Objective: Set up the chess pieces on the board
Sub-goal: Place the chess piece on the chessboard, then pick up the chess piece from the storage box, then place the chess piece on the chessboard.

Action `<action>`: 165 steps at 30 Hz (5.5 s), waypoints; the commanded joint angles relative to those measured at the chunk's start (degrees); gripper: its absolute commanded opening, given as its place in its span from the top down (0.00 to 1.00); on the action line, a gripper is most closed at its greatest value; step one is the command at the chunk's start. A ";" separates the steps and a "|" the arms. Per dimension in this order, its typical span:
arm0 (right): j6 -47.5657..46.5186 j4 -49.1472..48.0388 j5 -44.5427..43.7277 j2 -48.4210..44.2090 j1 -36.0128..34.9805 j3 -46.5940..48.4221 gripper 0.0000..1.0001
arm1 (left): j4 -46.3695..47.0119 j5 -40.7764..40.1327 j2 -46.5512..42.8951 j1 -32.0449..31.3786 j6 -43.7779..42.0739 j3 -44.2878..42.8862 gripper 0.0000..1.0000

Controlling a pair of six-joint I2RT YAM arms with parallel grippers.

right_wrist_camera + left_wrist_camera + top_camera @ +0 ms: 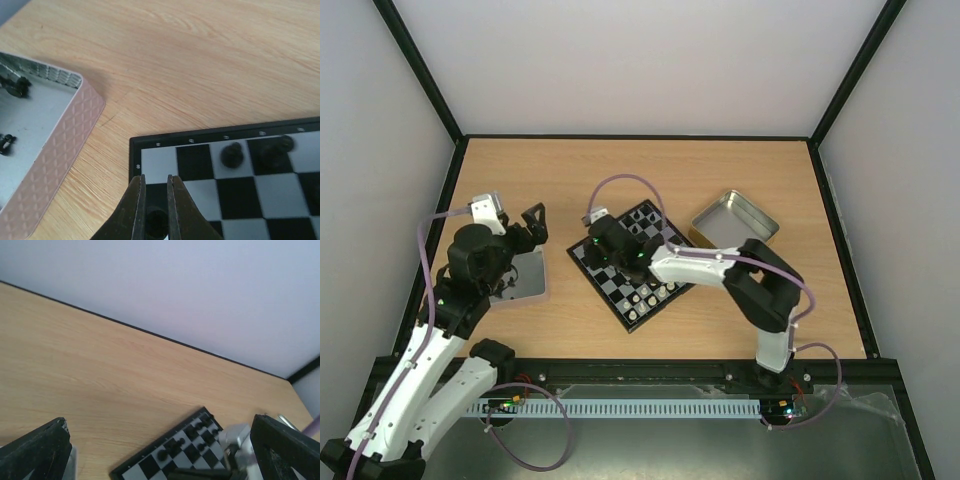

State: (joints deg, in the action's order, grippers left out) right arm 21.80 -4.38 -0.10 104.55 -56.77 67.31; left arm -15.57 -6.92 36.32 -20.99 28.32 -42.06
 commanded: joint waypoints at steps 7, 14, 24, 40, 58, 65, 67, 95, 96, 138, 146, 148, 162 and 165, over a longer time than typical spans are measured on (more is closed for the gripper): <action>-6.25 -6.63 -8.87 11.45 -3.23 8.21 0.98 | -4.23 -9.75 0.18 0.51 4.97 -1.93 0.01; -7.85 -7.50 -9.92 15.73 -3.23 9.58 0.98 | -3.89 -9.61 1.85 0.60 5.10 -1.98 0.01; -7.70 -7.24 -10.13 18.97 -3.29 11.46 0.96 | -3.24 -8.73 2.28 0.76 5.06 -1.88 0.01; -5.29 -3.64 -6.76 13.95 -3.23 13.56 0.61 | -4.24 -7.78 2.59 1.15 5.11 -3.07 0.01; 9.06 2.24 -8.30 -6.56 -1.03 1.42 0.55 | -14.02 4.63 13.72 18.06 10.20 2.24 0.27; 12.27 -1.52 -7.00 -11.85 -1.01 -7.31 0.57 | -11.38 3.90 27.06 26.34 9.70 5.36 0.50; 12.29 -2.10 -6.77 -12.50 -0.99 -8.71 0.58 | -9.43 4.21 31.27 28.01 9.50 5.21 0.49; 10.98 -3.04 -8.39 -16.21 -0.37 -12.88 0.62 | -1.65 4.11 51.95 32.12 8.69 -1.61 0.69; 10.98 -3.01 -8.54 -16.24 -0.40 -12.88 0.62 | -1.45 4.11 52.02 32.12 8.79 -1.45 0.72; 25.93 -10.43 45.17 -27.41 20.21 -12.48 0.53 | 8.79 53.91 22.16 4.23 -6.85 -7.79 0.83; 34.65 -26.41 55.79 -31.56 20.21 -14.60 0.43 | 12.60 71.57 21.50 1.97 -14.58 -11.64 0.83; 36.79 -28.53 56.22 -31.77 20.04 -14.78 0.42 | 12.93 73.56 21.59 1.45 -15.48 -12.00 0.84; 36.18 -25.29 56.66 -31.09 17.94 -13.09 0.57 | 7.46 71.90 23.23 0.56 -21.12 -14.18 0.83; 32.70 -19.32 55.64 -30.58 17.22 -11.29 0.59 | 6.03 70.22 23.70 0.58 -21.99 -14.63 0.83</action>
State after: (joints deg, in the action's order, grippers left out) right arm 57.93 -28.93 55.37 73.49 -38.54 53.15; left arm -7.60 64.49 59.27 -20.10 8.99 -54.52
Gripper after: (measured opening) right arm 0.423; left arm 0.175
